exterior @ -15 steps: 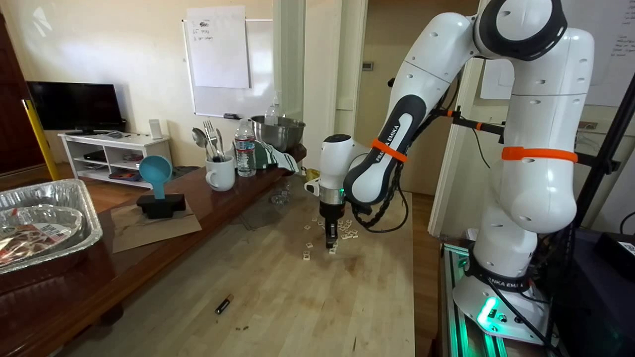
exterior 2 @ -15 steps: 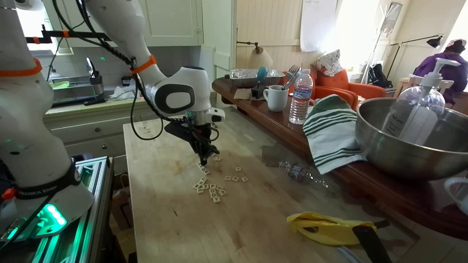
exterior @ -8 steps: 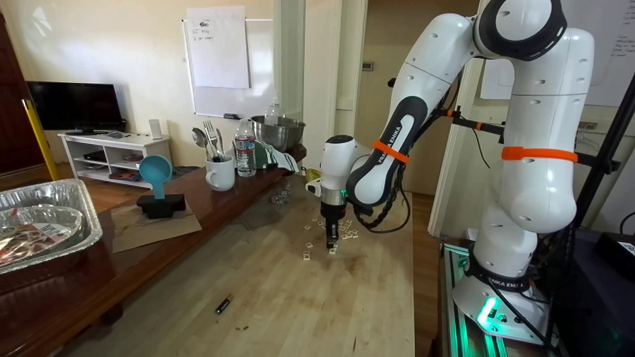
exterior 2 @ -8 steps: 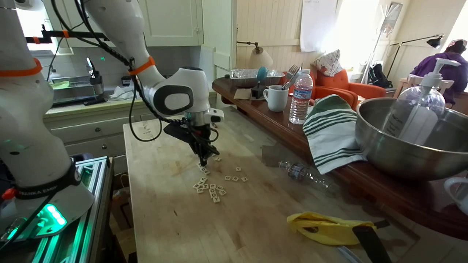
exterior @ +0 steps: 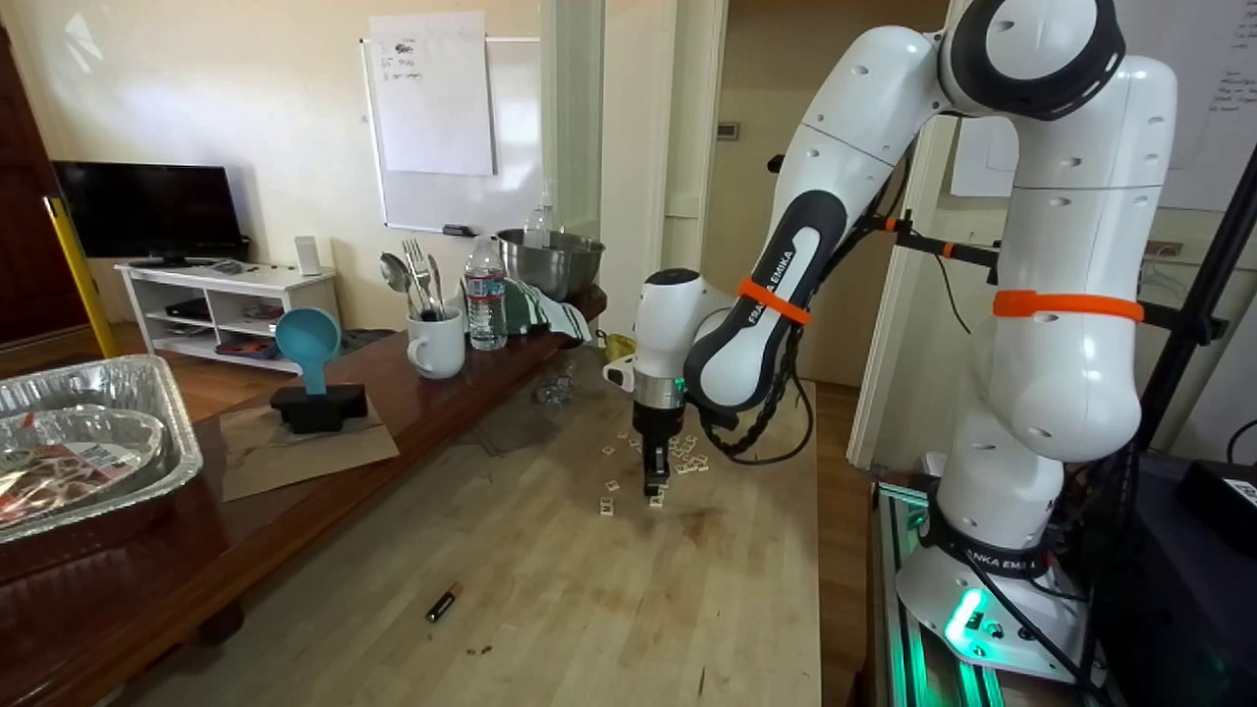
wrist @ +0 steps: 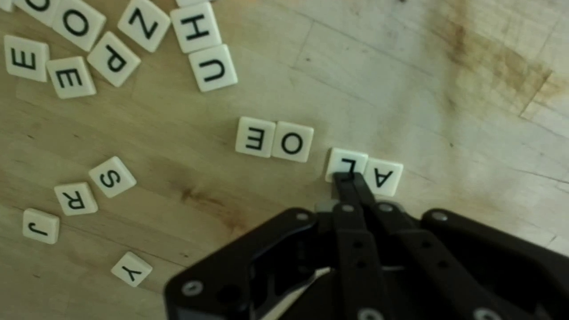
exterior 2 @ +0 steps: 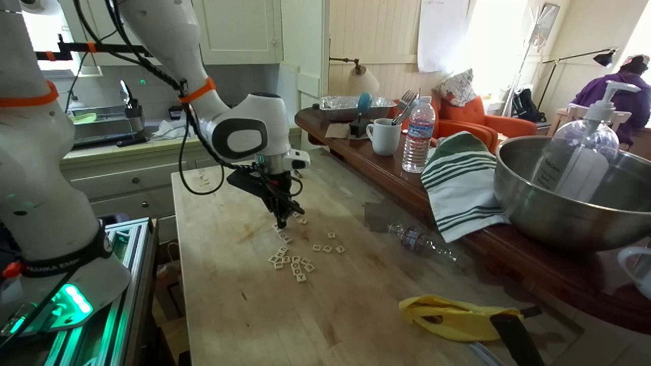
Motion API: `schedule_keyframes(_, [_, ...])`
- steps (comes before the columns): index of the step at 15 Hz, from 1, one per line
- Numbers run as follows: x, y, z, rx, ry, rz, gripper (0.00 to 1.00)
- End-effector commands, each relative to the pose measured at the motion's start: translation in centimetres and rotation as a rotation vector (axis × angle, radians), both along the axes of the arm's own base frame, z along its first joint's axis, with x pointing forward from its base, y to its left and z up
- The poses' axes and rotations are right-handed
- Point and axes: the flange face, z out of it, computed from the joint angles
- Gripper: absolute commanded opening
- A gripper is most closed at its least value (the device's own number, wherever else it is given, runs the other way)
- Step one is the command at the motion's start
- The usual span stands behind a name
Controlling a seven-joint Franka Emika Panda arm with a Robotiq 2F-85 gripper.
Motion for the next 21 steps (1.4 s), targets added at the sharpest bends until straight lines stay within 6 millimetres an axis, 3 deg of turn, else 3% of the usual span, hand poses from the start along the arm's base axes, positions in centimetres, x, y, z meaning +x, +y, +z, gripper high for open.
schedule_keyframes(1, [-0.5, 2.3, -1.6, 0.061, 0.039, 0.013, 0.0])
schedule_keyframes(7, [0.3, 6.5, -1.9, 0.119, 0.078, 0.06, 0.0])
schedule_keyframes(10, [0.8, 6.6, -0.3, 0.11, 0.038, 0.08, 0.0])
schedule_keyframes(16, [1.0, 4.1, 3.5, 0.101, -0.061, 0.019, 0.0])
schedule_keyframes(21, [2.3, -0.5, 4.8, 0.062, -0.114, -0.108, 0.0])
